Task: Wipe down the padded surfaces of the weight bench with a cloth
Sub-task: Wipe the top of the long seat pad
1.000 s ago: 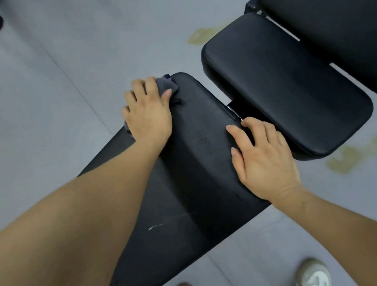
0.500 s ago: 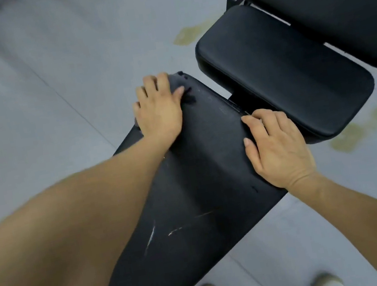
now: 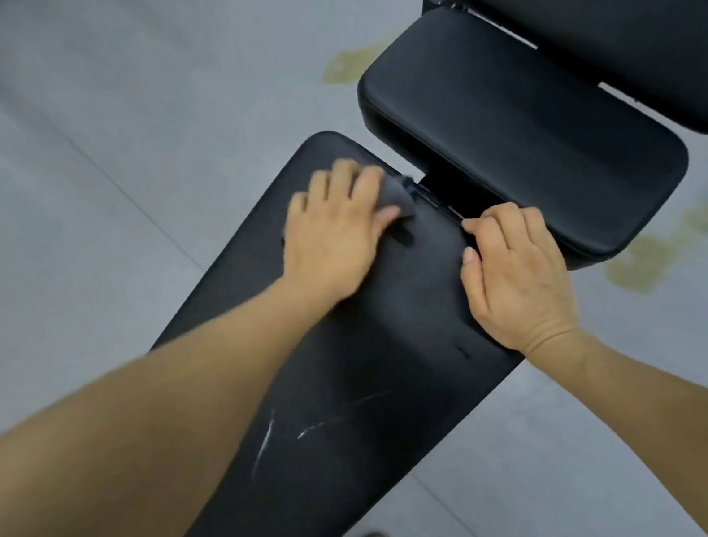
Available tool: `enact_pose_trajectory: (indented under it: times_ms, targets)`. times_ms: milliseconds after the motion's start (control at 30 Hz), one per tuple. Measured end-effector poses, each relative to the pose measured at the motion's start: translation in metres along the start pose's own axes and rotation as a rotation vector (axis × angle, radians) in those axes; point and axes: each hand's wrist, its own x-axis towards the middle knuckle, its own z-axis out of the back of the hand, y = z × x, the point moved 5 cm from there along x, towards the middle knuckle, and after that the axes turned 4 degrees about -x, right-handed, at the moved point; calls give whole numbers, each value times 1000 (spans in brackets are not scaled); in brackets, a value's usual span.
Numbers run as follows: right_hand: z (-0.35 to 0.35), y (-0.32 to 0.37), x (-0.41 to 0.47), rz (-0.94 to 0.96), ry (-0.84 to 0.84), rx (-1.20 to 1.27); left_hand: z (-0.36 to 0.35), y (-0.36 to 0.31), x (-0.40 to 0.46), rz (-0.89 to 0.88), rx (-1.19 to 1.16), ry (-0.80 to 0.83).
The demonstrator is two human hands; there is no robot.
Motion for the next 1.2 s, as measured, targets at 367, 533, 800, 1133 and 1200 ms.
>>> enact_pose_trajectory:
  times_ms: [367,533,800,1133,1200]
  targets:
    - [2,-10,-1,-117,-26,192,-6,-81,-44,115,-92,-19]
    - [16,-35,10,-215,-84,286,-2,-50,-14,191,-80,69]
    - [16,-77,6,-173,-51,235,-8,-77,-8,481,2,29]
    - [16,-79,7,-100,-116,211,-8,-95,-4,296,5,57]
    - [13,-78,6,-116,-134,194,-13,-95,-2,312,48,16]
